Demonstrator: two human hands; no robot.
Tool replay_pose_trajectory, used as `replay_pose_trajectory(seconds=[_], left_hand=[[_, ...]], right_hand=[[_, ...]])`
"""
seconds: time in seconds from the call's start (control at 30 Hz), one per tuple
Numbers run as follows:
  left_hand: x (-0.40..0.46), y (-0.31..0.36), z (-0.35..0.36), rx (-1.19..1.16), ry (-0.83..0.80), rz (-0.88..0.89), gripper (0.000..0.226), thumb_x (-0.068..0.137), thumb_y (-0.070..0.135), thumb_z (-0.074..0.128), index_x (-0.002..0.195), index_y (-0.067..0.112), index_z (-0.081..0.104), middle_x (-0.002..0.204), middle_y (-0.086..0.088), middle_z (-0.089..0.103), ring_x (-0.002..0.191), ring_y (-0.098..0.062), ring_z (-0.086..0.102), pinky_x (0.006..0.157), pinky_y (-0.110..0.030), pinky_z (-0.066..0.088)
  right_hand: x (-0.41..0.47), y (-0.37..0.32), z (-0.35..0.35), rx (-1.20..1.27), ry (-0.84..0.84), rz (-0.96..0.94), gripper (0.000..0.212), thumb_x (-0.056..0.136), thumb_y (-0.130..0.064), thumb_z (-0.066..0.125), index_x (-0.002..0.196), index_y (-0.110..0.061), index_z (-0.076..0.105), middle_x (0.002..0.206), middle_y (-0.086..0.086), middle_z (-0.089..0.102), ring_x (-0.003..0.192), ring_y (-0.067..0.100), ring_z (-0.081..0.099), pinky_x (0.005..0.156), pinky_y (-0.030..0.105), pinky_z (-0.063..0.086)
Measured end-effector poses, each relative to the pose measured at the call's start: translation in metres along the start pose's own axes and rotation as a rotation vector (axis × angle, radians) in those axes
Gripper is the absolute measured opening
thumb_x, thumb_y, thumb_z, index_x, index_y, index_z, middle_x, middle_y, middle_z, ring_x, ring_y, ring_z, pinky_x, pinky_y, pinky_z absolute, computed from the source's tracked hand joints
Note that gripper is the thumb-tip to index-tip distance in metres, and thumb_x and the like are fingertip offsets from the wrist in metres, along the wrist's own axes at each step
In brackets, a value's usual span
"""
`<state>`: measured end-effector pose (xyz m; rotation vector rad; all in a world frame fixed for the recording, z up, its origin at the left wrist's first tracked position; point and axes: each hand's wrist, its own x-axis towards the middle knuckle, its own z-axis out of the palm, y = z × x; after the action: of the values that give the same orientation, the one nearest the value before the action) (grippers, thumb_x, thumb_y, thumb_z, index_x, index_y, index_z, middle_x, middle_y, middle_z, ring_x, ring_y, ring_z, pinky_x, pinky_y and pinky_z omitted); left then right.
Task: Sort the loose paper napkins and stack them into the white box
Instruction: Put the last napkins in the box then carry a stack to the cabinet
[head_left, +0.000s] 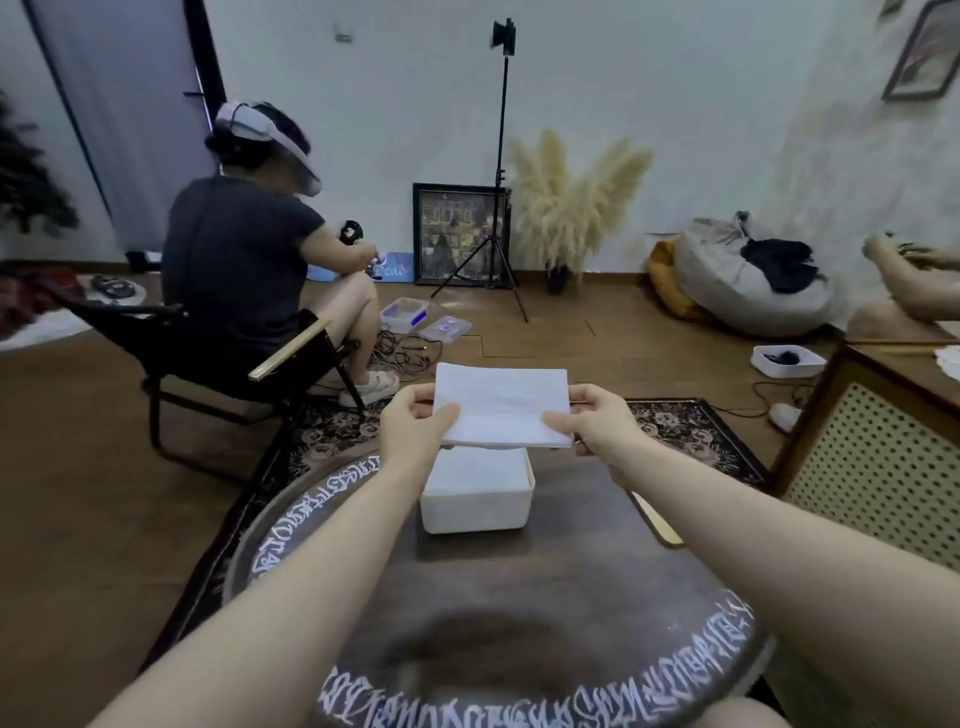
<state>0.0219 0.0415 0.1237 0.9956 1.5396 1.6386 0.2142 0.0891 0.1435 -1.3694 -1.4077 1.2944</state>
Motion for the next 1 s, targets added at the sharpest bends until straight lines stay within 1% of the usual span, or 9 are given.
replay_pose_trajectory(seconds=[0.2, 0.33, 0.4, 0.47, 0.53, 0.6, 0.7, 0.83, 1.0], left_hand=[[0.03, -0.023, -0.02, 0.031, 0.04, -0.046, 0.02, 0.082, 0.002, 0.065, 0.1, 0.01, 0.061, 0.082, -0.007, 0.064, 0.072, -0.021, 0.06, 0.057, -0.029, 0.045], [0.048, -0.043, -0.022, 0.102, 0.06, -0.07, 0.016, 0.084, 0.004, 0.064, 0.098, 0.011, 0.062, 0.079, -0.003, 0.061, 0.067, -0.016, 0.056, 0.047, -0.021, 0.041], [0.055, -0.054, -0.02, 0.134, 0.064, -0.082, 0.014, 0.086, 0.004, 0.061, 0.097, 0.012, 0.059, 0.085, -0.004, 0.061, 0.071, -0.016, 0.057, 0.037, -0.014, 0.04], [0.063, -0.067, -0.016, 0.175, 0.066, -0.092, 0.013, 0.087, 0.002, 0.059, 0.096, 0.012, 0.058, 0.092, -0.007, 0.061, 0.081, -0.02, 0.059, 0.037, -0.011, 0.041], [0.071, -0.081, -0.011, 0.224, 0.057, -0.109, 0.014, 0.088, 0.003, 0.057, 0.09, 0.017, 0.057, 0.097, -0.011, 0.063, 0.086, -0.025, 0.061, 0.041, -0.016, 0.047], [0.077, -0.095, -0.008, 0.289, 0.044, -0.134, 0.016, 0.088, 0.006, 0.056, 0.085, 0.021, 0.056, 0.098, -0.012, 0.065, 0.081, -0.024, 0.062, 0.048, -0.026, 0.052], [0.084, -0.112, -0.007, 0.393, 0.047, -0.176, 0.011, 0.087, 0.013, 0.057, 0.093, 0.022, 0.06, 0.088, -0.003, 0.064, 0.069, -0.018, 0.062, 0.068, -0.035, 0.055], [0.085, -0.126, -0.007, 0.597, 0.02, -0.188, 0.019, 0.088, 0.022, 0.057, 0.107, 0.022, 0.061, 0.091, 0.004, 0.061, 0.093, -0.022, 0.061, 0.076, -0.03, 0.044], [0.081, -0.13, -0.004, 0.688, 0.019, -0.149, 0.023, 0.089, 0.021, 0.055, 0.112, 0.022, 0.059, 0.104, -0.001, 0.065, 0.103, -0.025, 0.058, 0.083, -0.034, 0.046]], right_hand=[[0.031, 0.014, 0.036, -0.035, 0.001, 0.044, 0.033, 0.084, 0.0, 0.068, 0.115, -0.003, 0.058, 0.083, 0.002, 0.061, 0.052, 0.012, 0.043, 0.041, 0.02, 0.031], [0.051, 0.022, 0.048, -0.059, 0.017, 0.053, 0.028, 0.085, 0.004, 0.066, 0.111, -0.004, 0.057, 0.092, 0.003, 0.061, 0.061, 0.01, 0.052, 0.037, 0.013, 0.037], [0.063, 0.03, 0.052, -0.097, 0.032, 0.044, 0.029, 0.083, 0.003, 0.068, 0.108, -0.005, 0.058, 0.1, 0.007, 0.064, 0.071, 0.014, 0.059, 0.049, 0.015, 0.046], [0.075, 0.039, 0.056, -0.156, 0.055, 0.035, 0.027, 0.079, 0.001, 0.071, 0.1, -0.01, 0.059, 0.106, 0.011, 0.066, 0.086, 0.023, 0.063, 0.076, 0.033, 0.055], [0.086, 0.049, 0.058, -0.212, 0.068, 0.049, 0.025, 0.077, 0.0, 0.073, 0.09, -0.015, 0.057, 0.101, 0.012, 0.066, 0.088, 0.026, 0.062, 0.086, 0.041, 0.052], [0.096, 0.06, 0.061, -0.25, 0.065, 0.074, 0.025, 0.078, -0.003, 0.073, 0.092, -0.014, 0.056, 0.095, 0.008, 0.064, 0.087, 0.025, 0.062, 0.084, 0.039, 0.051], [0.109, 0.078, 0.066, -0.29, 0.068, 0.1, 0.029, 0.077, -0.005, 0.074, 0.099, -0.013, 0.057, 0.104, 0.007, 0.065, 0.097, 0.026, 0.063, 0.089, 0.04, 0.052], [0.118, 0.099, 0.07, -0.373, 0.052, 0.133, 0.028, 0.077, -0.009, 0.073, 0.099, -0.014, 0.057, 0.102, 0.007, 0.064, 0.089, 0.024, 0.064, 0.08, 0.037, 0.053], [0.123, 0.111, 0.072, -0.449, 0.061, 0.148, 0.031, 0.079, -0.011, 0.071, 0.106, -0.018, 0.057, 0.085, -0.002, 0.057, 0.082, 0.022, 0.06, 0.08, 0.037, 0.05]])
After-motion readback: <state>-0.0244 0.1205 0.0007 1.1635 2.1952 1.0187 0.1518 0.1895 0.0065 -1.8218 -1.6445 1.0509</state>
